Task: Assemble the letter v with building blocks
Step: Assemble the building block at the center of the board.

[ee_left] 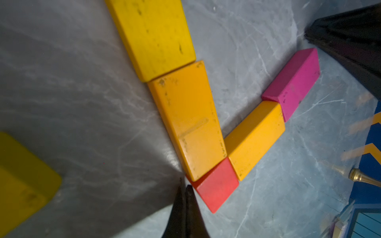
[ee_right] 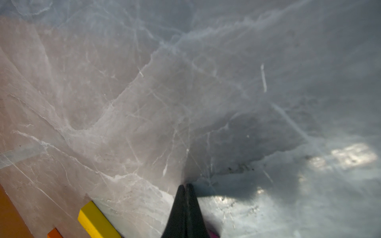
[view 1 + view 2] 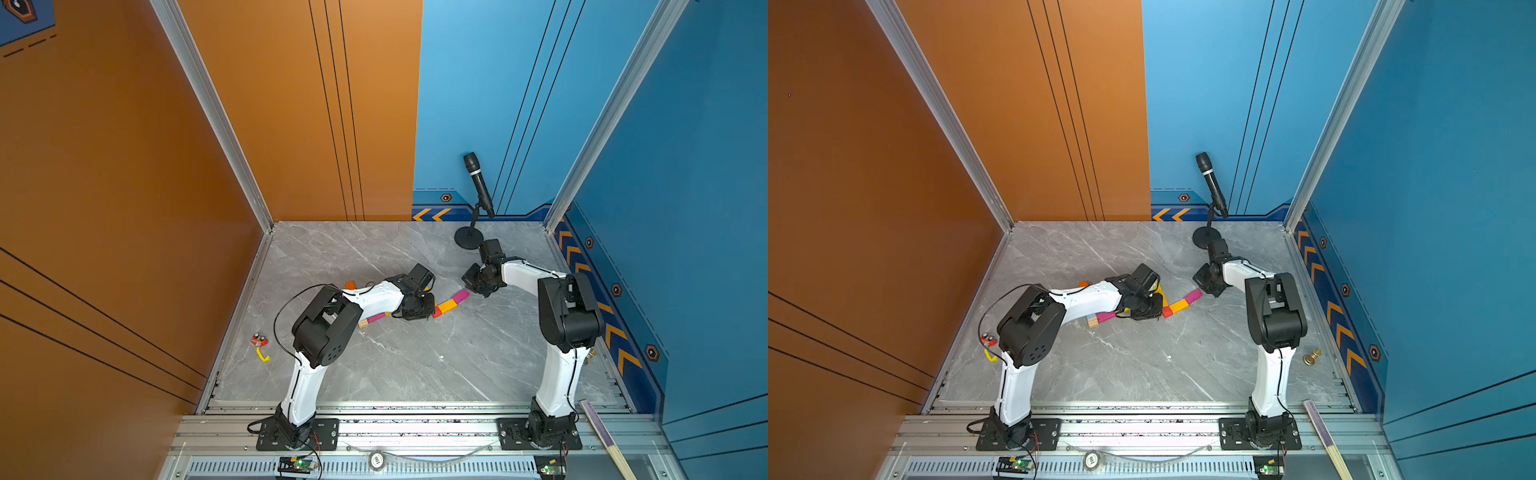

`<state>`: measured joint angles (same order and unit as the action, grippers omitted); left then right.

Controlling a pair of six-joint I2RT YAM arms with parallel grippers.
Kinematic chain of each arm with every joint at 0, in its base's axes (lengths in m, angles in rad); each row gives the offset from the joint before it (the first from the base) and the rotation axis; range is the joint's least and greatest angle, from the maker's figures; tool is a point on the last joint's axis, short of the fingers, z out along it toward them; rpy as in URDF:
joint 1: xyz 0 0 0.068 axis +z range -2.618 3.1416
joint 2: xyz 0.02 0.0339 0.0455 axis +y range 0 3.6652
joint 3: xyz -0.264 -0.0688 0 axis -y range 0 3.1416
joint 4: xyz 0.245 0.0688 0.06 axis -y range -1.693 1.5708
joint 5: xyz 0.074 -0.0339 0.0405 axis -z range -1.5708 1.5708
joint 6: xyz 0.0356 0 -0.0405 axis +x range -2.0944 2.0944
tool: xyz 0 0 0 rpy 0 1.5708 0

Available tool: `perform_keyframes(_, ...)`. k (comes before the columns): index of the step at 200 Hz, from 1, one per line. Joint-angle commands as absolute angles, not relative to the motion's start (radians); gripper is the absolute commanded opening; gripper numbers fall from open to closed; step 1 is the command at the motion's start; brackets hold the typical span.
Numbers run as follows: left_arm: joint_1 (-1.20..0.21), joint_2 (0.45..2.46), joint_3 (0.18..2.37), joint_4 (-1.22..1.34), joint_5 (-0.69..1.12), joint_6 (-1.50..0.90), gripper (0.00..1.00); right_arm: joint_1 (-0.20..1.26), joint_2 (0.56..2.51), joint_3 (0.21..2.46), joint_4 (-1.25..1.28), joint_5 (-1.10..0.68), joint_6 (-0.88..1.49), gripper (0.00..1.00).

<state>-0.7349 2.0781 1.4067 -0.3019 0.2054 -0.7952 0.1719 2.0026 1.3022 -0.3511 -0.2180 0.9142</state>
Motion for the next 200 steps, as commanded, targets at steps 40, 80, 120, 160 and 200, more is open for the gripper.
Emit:
perform_keyframes(40, -0.731, 2.088, 1.403, -0.307, 0.215, -0.81, 0.0, 0.179, 1.988, 1.261, -0.39, -0.211, 0.922, 0.0)
perform_keyframes(80, -0.723, 2.055, 1.366, -0.305, 0.202, -0.811, 0.0, 0.176, 1.983, 1.264, -0.412, -0.189, 0.907, 0.0)
perform_keyframes(120, -0.721, 2.018, 1.35, -0.312, 0.18, -0.808, 0.0, 0.165, 1.962, 1.279, -0.444, -0.161, 0.881, 0.0)
perform_keyframes(160, -0.72, 1.953, 1.357, -0.346, 0.136, -0.789, 0.0, 0.145, 1.907, 1.277, -0.466, -0.117, 0.862, 0.0)
perform_keyframes(200, -0.721, 1.892, 1.44, -0.413, 0.066, -0.722, 0.0, 0.124, 1.82, 1.235, -0.469, -0.077, 0.858, 0.0)
